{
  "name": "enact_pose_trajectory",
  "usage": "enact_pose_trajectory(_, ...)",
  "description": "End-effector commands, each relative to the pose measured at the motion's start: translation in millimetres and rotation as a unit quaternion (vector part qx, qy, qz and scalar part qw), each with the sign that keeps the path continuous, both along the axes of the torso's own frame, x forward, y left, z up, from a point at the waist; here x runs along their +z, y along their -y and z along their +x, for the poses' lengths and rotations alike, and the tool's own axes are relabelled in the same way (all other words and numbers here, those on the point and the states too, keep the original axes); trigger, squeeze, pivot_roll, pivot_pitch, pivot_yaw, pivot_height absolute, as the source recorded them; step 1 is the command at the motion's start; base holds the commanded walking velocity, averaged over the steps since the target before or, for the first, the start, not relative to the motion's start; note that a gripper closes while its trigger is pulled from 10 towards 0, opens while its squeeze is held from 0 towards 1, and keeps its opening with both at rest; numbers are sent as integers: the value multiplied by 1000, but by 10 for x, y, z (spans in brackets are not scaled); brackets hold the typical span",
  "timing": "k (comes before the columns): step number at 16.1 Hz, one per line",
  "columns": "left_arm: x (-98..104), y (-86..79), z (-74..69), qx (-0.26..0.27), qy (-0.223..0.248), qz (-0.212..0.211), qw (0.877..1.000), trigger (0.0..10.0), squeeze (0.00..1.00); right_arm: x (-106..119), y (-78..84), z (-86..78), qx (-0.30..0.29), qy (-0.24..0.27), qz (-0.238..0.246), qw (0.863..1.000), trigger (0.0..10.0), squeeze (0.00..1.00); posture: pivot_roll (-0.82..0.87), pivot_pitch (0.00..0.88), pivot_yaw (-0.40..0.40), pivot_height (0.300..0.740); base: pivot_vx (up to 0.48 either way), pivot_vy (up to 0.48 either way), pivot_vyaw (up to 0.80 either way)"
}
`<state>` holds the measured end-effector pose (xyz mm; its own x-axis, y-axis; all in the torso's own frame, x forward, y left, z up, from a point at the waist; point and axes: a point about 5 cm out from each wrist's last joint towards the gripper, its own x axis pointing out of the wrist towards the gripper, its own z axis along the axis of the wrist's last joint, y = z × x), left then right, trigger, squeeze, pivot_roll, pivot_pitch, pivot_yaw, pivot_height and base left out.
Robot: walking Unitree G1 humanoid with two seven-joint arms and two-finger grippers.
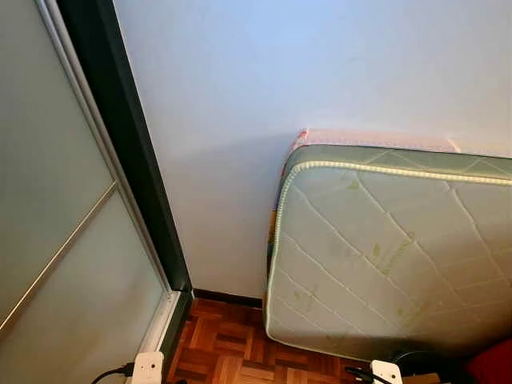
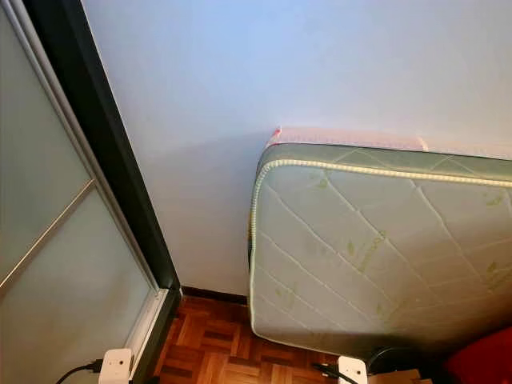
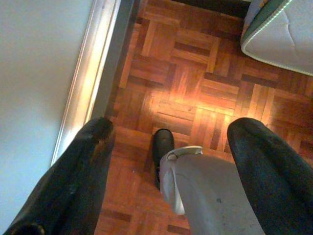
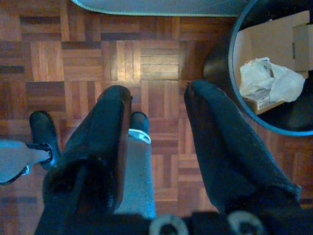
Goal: Clean up the room
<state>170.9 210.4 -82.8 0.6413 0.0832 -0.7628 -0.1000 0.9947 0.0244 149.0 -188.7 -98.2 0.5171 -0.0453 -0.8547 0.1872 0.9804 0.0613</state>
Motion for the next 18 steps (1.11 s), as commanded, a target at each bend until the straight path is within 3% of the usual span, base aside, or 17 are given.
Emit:
enact_pose_trajectory(1, -46, 74, -24, -21, -41, -1, 999, 10000, 0, 320, 171, 614, 47, 75, 18, 996, 10000, 0, 108, 0, -152, 740, 0, 0, 0)
enact_pose_trajectory(7, -43, 71, -19, -19, -39, -2, 999, 10000, 0, 318, 177, 614, 48, 71, 14, 996, 10000, 0, 107, 0, -155, 740, 0, 0, 0)
enact_pose_trajectory(18, -42, 72, -16, -31, -41, 4, 999, 10000, 0, 317, 178, 616, 57, 60, 10, 996, 10000, 0, 106, 0, -155, 740, 0, 0, -756)
